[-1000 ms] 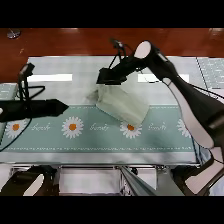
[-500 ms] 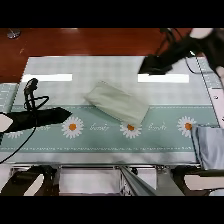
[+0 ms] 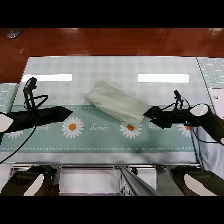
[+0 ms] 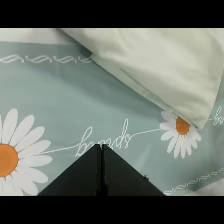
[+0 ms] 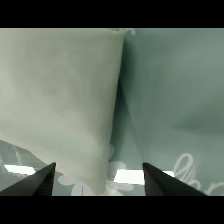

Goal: Fold the shirts.

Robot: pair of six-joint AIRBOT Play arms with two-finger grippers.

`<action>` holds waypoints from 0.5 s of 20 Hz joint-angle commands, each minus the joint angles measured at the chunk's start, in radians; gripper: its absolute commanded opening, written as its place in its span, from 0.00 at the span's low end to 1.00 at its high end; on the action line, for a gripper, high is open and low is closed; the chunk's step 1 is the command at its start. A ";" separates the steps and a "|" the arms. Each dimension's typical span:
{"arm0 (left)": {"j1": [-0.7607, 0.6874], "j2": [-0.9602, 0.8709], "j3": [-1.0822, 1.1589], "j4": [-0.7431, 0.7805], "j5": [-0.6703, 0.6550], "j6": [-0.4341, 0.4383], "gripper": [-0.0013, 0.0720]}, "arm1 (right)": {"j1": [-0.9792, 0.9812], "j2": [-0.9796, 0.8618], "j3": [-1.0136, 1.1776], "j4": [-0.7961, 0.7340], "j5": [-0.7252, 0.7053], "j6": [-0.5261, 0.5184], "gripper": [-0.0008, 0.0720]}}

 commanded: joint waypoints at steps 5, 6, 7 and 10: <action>-0.008 -0.001 0.000 -0.017 0.047 0.000 0.05 | 0.033 -0.299 0.126 0.267 0.005 -0.182 0.86; -0.008 -0.001 0.000 -0.017 0.048 0.000 0.05 | 0.060 -0.347 0.180 0.268 0.031 -0.184 0.74; -0.008 -0.001 0.000 -0.017 0.048 0.000 0.05 | 0.084 -0.383 0.237 0.267 0.062 -0.207 0.38; -0.008 -0.001 0.000 -0.017 0.048 0.000 0.05 | 0.119 -0.423 0.475 0.228 0.196 -0.259 0.04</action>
